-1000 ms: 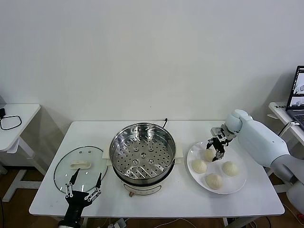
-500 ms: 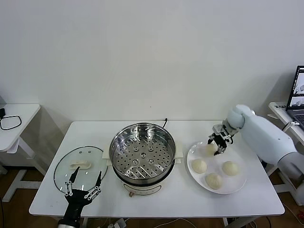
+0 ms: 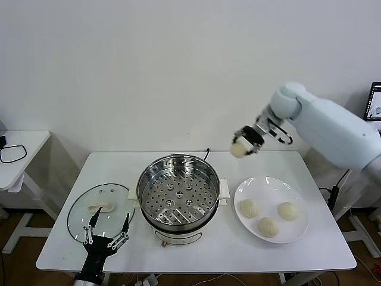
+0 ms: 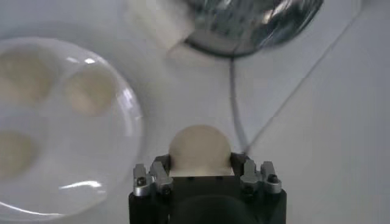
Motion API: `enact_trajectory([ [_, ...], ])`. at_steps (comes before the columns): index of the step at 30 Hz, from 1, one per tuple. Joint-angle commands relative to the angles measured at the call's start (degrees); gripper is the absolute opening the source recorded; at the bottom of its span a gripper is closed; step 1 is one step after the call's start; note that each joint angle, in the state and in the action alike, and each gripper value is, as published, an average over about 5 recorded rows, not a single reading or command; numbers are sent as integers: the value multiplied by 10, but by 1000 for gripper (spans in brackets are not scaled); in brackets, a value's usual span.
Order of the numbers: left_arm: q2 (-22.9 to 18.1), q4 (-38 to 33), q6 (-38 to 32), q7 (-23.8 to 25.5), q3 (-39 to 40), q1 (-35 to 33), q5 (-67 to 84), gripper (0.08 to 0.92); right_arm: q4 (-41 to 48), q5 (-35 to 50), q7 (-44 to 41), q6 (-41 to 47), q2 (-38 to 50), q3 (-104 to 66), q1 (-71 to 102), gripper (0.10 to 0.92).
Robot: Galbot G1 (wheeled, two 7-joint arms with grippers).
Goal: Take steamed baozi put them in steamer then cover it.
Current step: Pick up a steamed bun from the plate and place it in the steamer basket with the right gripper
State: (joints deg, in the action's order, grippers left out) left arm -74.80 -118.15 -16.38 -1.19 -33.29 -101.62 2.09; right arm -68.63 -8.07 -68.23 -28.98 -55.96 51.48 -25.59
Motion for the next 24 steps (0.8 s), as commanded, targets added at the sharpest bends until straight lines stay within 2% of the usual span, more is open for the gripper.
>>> enact_trajectory([
  [1,-1,0,-1,0,-1,-2,0,823,-73,21,4,-63,-85,68,-73,668],
  [6,-2,-1,-3,-1,-2,-2,0,823,-61,-20,7,-61,-130,79,-35,670],
  [14,-3,-3,-6,-2,-4,-4,0,823,22,-99,18,-60,-193,74,29,670],
  [24,-1,-3,-7,-2,-9,-8,2,823,87,-152,20,-81,-233,56,74,670],
])
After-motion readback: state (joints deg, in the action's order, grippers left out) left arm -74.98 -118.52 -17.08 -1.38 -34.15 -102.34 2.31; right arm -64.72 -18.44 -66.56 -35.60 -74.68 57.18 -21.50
